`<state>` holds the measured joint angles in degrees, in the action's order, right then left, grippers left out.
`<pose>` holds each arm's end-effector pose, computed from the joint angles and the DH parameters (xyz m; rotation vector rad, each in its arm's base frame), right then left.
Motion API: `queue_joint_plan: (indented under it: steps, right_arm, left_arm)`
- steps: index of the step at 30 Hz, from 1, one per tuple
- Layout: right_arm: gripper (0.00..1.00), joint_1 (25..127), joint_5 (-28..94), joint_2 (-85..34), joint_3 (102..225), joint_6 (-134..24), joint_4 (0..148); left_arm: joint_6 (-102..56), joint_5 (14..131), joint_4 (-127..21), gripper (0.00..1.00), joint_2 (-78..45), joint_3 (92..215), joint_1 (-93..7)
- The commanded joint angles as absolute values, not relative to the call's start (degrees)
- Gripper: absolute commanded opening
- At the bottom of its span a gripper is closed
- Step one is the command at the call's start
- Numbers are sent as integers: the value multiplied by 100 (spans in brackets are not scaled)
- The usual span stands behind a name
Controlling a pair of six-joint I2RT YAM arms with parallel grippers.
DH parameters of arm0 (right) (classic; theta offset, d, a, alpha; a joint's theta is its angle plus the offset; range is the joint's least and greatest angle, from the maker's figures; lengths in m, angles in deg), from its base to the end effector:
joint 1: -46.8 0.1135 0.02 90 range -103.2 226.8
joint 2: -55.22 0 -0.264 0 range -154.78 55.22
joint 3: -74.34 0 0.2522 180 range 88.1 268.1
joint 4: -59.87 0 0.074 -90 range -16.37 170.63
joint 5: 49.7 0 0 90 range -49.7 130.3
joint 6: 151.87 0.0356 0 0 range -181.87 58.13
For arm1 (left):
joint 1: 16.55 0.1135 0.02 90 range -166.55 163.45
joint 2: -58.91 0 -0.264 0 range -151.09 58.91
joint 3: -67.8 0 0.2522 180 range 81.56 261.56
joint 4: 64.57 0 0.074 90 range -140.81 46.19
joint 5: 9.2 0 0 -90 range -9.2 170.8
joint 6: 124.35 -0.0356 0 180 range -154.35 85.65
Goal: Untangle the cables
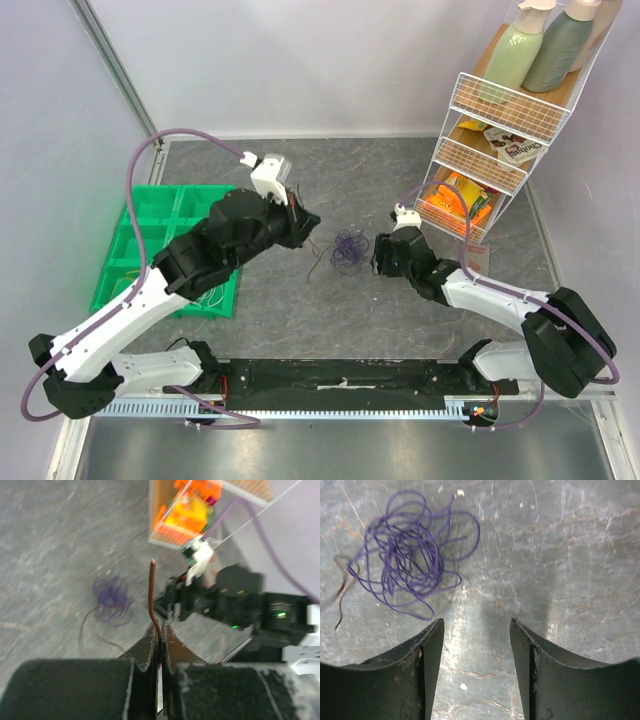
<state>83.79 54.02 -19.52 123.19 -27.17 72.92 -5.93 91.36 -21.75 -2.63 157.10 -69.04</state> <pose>0.2142 0.1508 0.1898 0.0845 2.2581 0.4110 0.1407 -0.1726 0.4347 0.2651 1.8906 -0.8132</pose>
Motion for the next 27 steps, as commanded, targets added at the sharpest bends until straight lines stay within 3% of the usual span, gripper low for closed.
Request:
queue_joint_plan:
  steps: [1, 18, 27]
  right_arm:
    - [63, 8371, 5120, -1825, 12115, -2768, 6854]
    - [64, 8283, 4865, -1992, 12071, -2795, 6660]
    - [64, 8239, 4769, -1914, 11992, -2830, 6590]
  left_arm:
    - [-272, 9933, -1961, 2, 72, 15171, -6902]
    - [432, 10057, -1917, 2, 117, 13333, -6885]
    - [485, 10119, -2127, 21, -1017, 13007, -6709]
